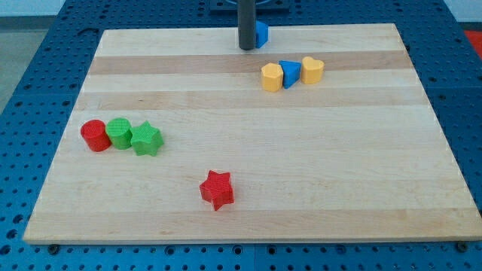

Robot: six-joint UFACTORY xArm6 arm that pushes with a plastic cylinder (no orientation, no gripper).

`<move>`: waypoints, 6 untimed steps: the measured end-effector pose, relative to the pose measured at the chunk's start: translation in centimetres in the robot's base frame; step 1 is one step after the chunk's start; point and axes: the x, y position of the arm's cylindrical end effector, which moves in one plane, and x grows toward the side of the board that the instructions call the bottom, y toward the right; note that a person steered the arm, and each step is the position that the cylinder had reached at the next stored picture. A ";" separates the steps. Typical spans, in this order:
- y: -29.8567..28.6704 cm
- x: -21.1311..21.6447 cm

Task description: Push the yellow heart above the blue triangle

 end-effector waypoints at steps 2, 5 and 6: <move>6.6 3.8; 17.1 10.6; 13.9 10.4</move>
